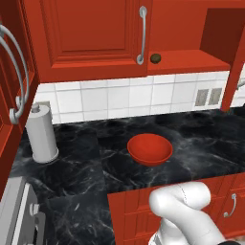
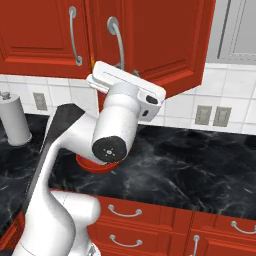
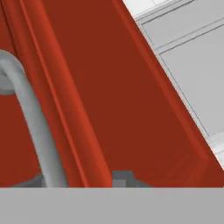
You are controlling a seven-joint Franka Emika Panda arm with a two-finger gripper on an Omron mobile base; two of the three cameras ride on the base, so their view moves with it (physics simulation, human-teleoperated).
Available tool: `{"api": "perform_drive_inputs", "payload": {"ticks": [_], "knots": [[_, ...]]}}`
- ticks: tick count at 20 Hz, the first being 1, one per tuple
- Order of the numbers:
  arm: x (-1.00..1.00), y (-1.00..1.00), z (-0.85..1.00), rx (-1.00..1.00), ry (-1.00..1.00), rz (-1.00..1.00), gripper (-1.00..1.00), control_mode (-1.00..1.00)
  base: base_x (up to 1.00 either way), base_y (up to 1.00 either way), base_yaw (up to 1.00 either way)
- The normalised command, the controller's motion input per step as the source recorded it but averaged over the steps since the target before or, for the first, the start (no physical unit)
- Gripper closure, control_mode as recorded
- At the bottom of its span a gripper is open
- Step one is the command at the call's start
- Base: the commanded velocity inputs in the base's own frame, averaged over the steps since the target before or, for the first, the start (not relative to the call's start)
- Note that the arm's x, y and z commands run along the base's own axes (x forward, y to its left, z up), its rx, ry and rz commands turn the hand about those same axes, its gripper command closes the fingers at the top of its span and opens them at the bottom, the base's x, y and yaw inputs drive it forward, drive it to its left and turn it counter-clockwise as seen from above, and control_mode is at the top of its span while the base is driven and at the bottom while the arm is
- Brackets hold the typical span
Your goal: Open the cabinet. Pick the orange and kiwi from the cabinet and place them into the bowl. Then close the cabinet.
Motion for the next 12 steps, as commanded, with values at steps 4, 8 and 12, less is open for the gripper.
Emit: {"api": "perform_drive_inputs", "payload": {"ticks": [4, 8, 12], "knots": [[-0.13, 0.0, 0.0, 0.0, 0.0, 0.02, -1.0, -1.0, 0.0, 0.0, 0.0], [-0.99, -0.01, -0.49, -0.08, 0.02, 0.17, -1.0, -1.0, 0.0, 0.0, 0.0], [-1.0, 0.0, -0.52, -0.07, 0.04, 0.2, -1.0, -1.0, 0.0, 0.0, 0.0]]}}
